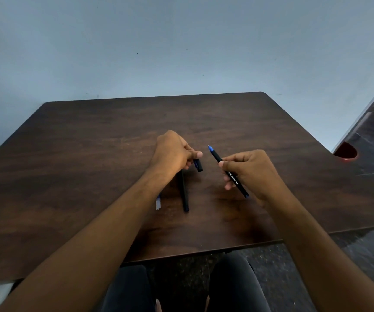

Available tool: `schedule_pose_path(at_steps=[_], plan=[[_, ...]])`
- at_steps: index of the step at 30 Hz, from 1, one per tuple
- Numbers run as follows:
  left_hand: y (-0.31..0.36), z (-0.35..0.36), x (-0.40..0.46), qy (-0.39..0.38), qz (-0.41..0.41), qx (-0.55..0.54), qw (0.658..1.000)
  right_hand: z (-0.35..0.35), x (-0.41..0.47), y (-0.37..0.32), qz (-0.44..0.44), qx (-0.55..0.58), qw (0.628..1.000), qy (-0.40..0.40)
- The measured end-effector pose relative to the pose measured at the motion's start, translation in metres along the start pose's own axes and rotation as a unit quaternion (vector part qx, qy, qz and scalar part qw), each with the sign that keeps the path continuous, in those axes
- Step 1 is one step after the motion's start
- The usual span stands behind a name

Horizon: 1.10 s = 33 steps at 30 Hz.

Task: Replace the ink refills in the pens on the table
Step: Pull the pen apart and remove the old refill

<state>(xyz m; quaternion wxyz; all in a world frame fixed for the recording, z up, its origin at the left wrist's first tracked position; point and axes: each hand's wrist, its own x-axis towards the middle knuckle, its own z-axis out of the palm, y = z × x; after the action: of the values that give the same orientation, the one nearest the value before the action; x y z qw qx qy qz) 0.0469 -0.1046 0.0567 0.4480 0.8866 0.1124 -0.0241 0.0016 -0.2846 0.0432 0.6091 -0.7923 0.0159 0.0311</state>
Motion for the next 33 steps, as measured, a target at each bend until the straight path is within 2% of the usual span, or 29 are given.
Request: schedule_pose_path(at_steps=[7, 10, 19, 24, 33], plan=[[0.01, 0.005, 0.017, -0.072, -0.088, 0.085, 0.99, 0.004, -0.001, 0.007, -0.001, -0.011, 1.0, -0.003], [0.006, 0.009, 0.024, -0.057, -0.079, 0.119, 0.988, 0.006, -0.001, 0.009, -0.002, -0.017, 1.0, -0.009], [0.004, 0.011, 0.027, -0.053, -0.086, 0.096, 0.99, 0.012, 0.0, 0.009, 0.005, -0.015, 1.0, -0.017], [-0.002, 0.018, 0.026, 0.005, -0.065, 0.086, 0.994, 0.012, 0.002, 0.012, 0.011, -0.008, 1.0, -0.014], [-0.003, 0.011, 0.026, -0.031, -0.11, 0.041, 0.993, 0.013, 0.003, 0.011, 0.011, -0.011, 1.0, -0.015]])
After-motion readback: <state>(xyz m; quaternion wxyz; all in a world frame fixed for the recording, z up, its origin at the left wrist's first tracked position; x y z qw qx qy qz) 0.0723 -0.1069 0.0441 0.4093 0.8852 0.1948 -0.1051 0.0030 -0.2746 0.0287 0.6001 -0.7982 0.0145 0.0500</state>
